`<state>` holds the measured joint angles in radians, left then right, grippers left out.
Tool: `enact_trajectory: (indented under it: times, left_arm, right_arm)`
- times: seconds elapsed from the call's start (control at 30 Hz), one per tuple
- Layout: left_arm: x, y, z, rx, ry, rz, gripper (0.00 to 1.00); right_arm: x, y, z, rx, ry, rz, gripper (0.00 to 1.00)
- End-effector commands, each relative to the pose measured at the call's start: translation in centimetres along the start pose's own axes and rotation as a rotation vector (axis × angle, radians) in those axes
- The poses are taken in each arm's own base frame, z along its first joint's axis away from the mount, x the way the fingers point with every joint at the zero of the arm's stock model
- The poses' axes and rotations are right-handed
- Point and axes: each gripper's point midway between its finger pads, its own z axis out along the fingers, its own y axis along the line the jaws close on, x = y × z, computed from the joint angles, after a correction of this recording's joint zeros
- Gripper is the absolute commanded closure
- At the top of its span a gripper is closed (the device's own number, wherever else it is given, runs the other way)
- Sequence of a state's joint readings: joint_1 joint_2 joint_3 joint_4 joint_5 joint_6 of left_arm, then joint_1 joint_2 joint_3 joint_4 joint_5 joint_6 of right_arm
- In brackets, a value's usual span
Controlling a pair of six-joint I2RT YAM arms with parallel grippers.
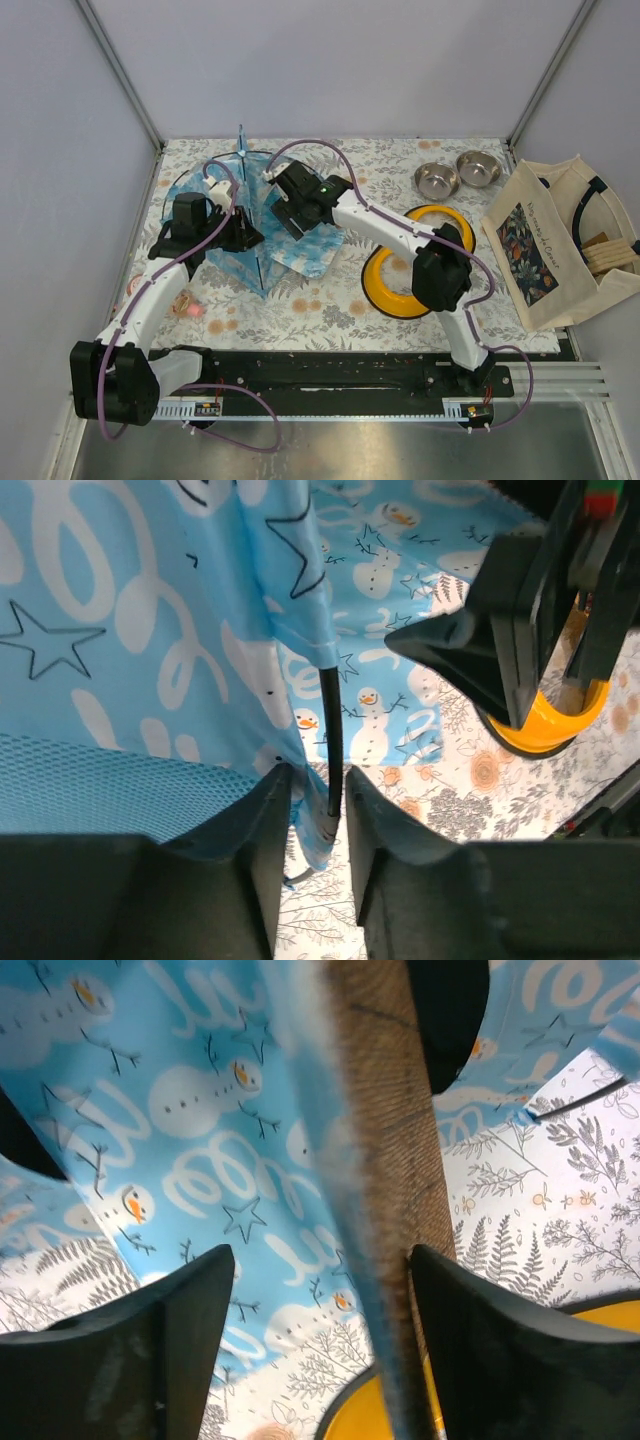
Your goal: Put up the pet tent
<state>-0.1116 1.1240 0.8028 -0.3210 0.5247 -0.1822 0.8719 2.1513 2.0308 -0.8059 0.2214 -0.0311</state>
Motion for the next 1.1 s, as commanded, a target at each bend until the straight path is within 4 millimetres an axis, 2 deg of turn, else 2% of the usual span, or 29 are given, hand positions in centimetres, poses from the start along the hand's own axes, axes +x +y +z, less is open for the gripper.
enact_trajectory:
  times: [0.0, 0.07, 0.2, 0.33, 0.43, 0.5, 0.57, 0.63, 0.7, 0.8, 0.93, 1.03, 1.07]
  left_arm:
    - [-2.4, -0.5, -0.6, -0.026, -0.066, -0.014, 0.59]
    - [-2.9, -0.1, -0.8, -0.062, -0.085, -0.027, 0.48]
    - [-3.9, 0.4, -1.4, -0.113, -0.126, -0.042, 0.43]
    - [-3.7, 0.8, -1.4, -0.139, -0.123, -0.059, 0.43]
    - [-3.4, 1.0, -1.3, -0.146, -0.116, -0.071, 0.44]
    - [-3.3, 1.3, -1.2, -0.156, -0.113, -0.082, 0.44]
    - [-3.1, 1.3, -1.2, -0.157, -0.107, -0.092, 0.46]
    - [-2.8, 1.2, -1.0, -0.149, -0.101, -0.109, 0.47]
    - [-2.8, 1.0, -0.9, -0.138, -0.111, -0.125, 0.48]
    - [-2.7, 0.7, -0.8, -0.119, -0.117, -0.146, 0.49]
    - [-2.1, 1.1, -0.7, -0.137, -0.113, -0.165, 0.55]
    - [-1.7, 1.6, -0.5, -0.157, -0.101, -0.177, 0.63]
    - [-1.6, 1.8, -0.4, -0.163, -0.096, -0.183, 0.67]
  right_arm:
    - [-1.4, 0.0, -2.9, -0.048, -0.095, 0.03, 0.15]
    - [-1.8, -0.8, -4.8, -0.025, -0.138, 0.058, 0.09]
    - [-2.5, -3.2, -9.2, 0.06, -0.208, 0.14, 0.01]
    - [-2.8, -5.2, -12.8, 0.113, -0.291, 0.17, 0.0]
    - [-2.4, -6.9, -14.3, 0.19, -0.311, 0.197, 0.01]
    - [-1.6, -6.9, -15.1, 0.182, -0.31, 0.221, 0.0]
    - [0.1, -6.3, -15.5, 0.144, -0.297, 0.275, 0.0]
    - [2.7, -5.5, -15.2, 0.108, -0.276, 0.384, 0.01]
    - [5.2, -4.1, -13.9, 0.046, -0.247, 0.523, 0.0]
    - [7.6, -0.4, -11.4, -0.115, -0.222, 0.741, 0.02]
    - [7.8, 3.0, -8.4, -0.292, -0.241, 0.945, 0.04]
    - [7.3, 3.5, -6.4, -0.307, -0.254, 0.99, 0.06]
    - [6.1, 3.4, -6.0, -0.318, -0.291, 1.002, 0.07]
